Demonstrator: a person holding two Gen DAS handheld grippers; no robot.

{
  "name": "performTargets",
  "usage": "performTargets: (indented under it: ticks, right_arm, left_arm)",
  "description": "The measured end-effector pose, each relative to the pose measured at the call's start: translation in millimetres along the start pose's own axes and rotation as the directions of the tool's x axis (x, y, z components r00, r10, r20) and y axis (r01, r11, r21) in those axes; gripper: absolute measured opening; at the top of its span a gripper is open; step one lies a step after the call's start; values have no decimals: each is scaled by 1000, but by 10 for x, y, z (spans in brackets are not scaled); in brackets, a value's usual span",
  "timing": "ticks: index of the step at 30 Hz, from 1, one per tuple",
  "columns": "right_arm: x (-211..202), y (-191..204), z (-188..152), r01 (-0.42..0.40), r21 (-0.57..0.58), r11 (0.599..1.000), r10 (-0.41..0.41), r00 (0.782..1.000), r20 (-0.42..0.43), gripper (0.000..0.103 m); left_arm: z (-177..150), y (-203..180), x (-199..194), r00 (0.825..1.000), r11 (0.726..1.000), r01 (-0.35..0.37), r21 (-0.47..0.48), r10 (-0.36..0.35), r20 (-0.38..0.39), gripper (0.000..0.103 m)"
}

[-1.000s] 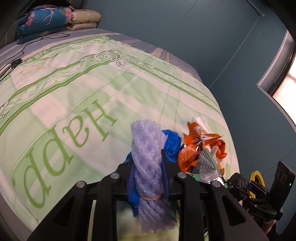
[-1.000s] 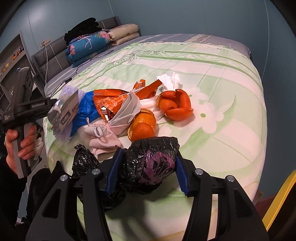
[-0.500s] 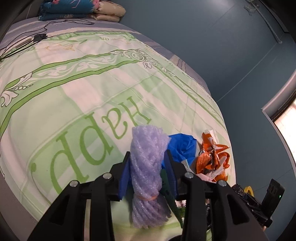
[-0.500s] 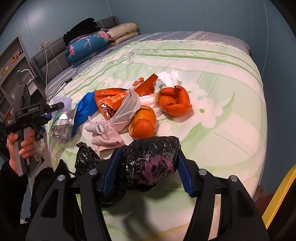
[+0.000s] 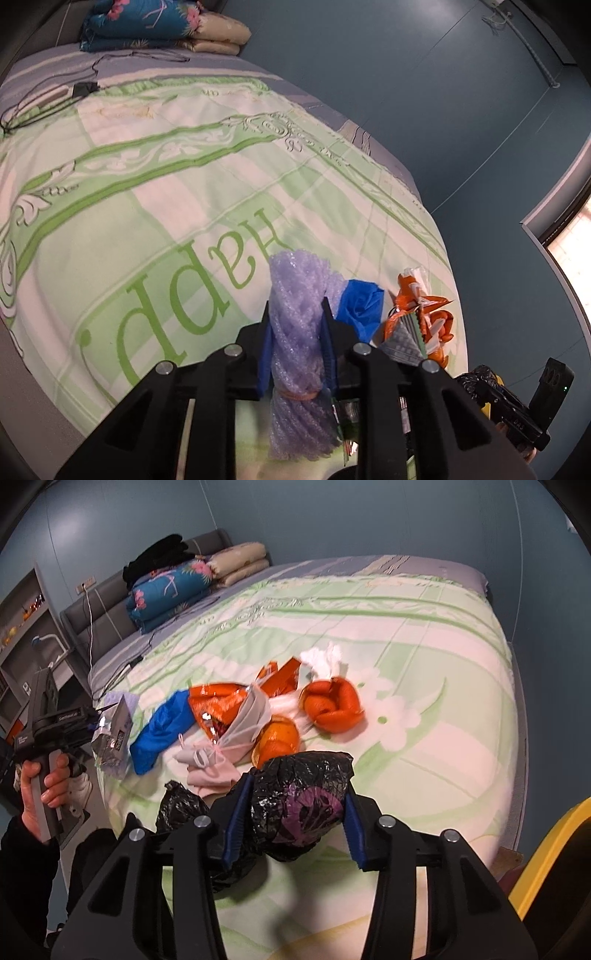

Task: Collect trash

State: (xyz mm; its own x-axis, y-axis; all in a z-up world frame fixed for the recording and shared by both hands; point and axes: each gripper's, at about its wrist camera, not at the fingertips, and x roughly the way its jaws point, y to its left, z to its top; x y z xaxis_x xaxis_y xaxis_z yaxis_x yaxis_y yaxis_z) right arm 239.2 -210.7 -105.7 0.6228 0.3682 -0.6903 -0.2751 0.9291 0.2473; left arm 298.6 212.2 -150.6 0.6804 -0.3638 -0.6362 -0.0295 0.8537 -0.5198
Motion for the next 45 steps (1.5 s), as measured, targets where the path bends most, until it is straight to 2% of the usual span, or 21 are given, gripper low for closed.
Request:
performTargets:
  ticks: [9,17,20,24,26,31,38,45]
  right_arm:
    - [-373,-21,73,-9,12,1000,8,997,79,43]
    - [-699,15,92,-47,9,999,45,991,122,43]
    - [-808,28,106,-43,-2,999,43,989,143,43]
    - [-922,35,111,-44,-10,999,45,986,163,43]
    - [-972,37,99,-42,-15,999,44,984,172,43]
    - [-1080,46,44,-41,-29,999,45,981,186,43]
    - [-1187,-23,8,-36,-24,999,40,978,205,43]
    - [-1330,-110,-17,-24,-10,1000,26,973,230,43]
  left_arm:
    - [32,-212,-430,997,998,-9,58,5,79,21]
    - [7,-490,-739,992,993,17,116,-32,124,21]
    - [4,-598,-812,990,991,9,137,-29,141,21]
    - [-29,-786,-895,983,982,-42,183,8,181,21]
    - [-51,-919,-922,976,969,-96,228,46,215,21]
    - [-86,-1205,-1012,965,942,-129,309,47,259,21]
    - [-222,-1700,-1172,932,866,-232,443,66,357,21]
    - [-347,-2056,-1311,912,807,-273,524,44,407,21]
